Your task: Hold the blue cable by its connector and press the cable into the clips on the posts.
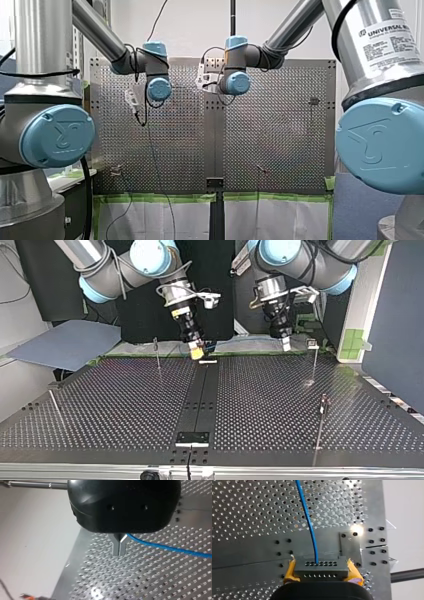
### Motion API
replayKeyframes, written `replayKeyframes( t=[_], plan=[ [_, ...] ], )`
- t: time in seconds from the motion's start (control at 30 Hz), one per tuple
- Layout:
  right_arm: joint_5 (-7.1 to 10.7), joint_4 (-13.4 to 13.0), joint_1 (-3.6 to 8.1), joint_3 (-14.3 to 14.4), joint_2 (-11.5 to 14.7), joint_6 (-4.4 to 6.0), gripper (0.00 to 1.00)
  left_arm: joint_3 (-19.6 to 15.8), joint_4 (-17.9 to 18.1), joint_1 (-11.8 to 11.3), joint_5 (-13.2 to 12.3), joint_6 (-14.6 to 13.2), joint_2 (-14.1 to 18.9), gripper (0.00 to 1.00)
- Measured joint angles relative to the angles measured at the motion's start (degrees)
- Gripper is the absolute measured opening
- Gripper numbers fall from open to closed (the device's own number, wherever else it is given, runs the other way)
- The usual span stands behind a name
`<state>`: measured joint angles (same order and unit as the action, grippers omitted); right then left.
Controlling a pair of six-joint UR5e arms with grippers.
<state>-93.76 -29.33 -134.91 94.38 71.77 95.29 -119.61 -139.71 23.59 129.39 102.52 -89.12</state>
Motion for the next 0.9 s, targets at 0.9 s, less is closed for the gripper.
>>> replayKeyframes(
  t=[0.9],
  plan=[
    [3.46, 6.63, -1.0, -13.26, -3.79, 0.08, 0.0, 7.33, -13.34, -13.5, -10.32, 3.13, 6.88, 0.0]
  ],
)
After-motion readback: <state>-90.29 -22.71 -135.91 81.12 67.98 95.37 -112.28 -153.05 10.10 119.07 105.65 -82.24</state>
